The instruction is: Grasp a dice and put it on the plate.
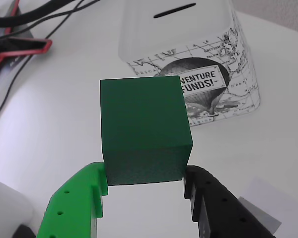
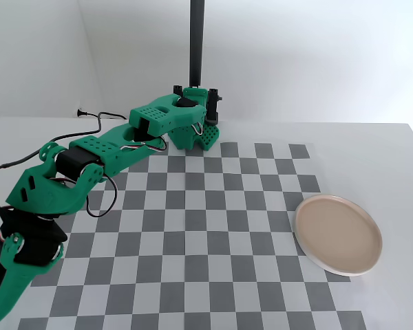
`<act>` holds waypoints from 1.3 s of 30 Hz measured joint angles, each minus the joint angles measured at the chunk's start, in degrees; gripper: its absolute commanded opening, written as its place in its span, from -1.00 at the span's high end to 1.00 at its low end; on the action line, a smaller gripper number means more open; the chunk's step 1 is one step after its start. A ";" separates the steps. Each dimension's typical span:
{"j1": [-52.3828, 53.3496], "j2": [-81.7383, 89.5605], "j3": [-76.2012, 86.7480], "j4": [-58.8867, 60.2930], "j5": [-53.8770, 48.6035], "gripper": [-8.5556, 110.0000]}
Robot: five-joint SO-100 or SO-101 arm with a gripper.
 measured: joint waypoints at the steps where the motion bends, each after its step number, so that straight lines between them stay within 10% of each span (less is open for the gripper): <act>1: 0.00 1.05 0.18 0.35 0.35 0.92; 39: -18.72 49.13 68.38 -13.10 -2.37 0.93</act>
